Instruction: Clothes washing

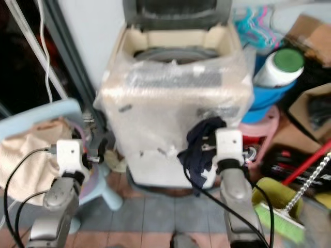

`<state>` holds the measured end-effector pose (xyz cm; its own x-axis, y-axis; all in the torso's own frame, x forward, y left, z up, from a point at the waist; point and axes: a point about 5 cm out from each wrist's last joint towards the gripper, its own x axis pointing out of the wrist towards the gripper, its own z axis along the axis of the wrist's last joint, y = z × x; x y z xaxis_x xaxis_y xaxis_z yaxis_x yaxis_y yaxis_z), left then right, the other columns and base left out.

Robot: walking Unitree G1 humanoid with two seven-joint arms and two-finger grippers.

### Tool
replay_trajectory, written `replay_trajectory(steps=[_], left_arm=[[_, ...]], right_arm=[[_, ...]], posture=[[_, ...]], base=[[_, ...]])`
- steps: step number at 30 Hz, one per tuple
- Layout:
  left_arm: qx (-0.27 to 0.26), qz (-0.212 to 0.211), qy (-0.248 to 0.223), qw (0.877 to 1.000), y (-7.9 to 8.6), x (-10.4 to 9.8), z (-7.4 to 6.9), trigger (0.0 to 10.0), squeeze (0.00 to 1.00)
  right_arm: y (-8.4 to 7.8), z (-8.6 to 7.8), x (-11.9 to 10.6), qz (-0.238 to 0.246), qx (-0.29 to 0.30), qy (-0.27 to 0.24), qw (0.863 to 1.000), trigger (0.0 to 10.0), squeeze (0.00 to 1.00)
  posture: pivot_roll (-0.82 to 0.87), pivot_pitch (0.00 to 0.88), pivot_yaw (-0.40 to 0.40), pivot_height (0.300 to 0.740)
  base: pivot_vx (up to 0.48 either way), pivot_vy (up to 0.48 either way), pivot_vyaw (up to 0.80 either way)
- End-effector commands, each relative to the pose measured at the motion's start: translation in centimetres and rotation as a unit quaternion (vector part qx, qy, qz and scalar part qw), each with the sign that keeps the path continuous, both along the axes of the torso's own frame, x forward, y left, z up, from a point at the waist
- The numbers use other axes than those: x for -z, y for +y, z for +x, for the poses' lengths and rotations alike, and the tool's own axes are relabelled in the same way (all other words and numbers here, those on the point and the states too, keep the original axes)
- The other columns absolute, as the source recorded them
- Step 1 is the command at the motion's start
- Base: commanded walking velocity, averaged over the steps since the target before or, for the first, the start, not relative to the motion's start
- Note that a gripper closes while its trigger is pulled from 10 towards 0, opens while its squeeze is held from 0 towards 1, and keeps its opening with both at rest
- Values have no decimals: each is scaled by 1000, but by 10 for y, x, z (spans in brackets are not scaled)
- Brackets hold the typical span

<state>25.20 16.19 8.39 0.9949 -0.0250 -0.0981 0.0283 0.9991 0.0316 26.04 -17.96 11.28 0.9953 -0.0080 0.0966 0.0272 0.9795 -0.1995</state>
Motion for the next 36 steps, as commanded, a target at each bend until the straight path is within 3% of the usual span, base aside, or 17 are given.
replay_trajectory(steps=[1,8,10,36], left_arm=[[-11,9,-8,1000,8,-2,-3,10000,0],[-21,26,-7,999,13,0,-9,10000,0],[-21,28,-5,999,14,1,-10,10000,0],[-21,28,-5,999,14,1,-10,10000,0]], right_arm=[[6,0,-8,10,-8,-11,1000,10000,0],[5,0,-6,36,1,20,999,10000,0],[6,0,-3,12,2,33,999,10000,0],[6,0,-3,12,2,33,999,10000,0]], posture=[[-74,0,68,740],[-60,0,53,740],[-58,0,52,740],[-58,0,52,740]], base=[[0,0,0],[0,0,0],[0,0,0],[0,0,0]])
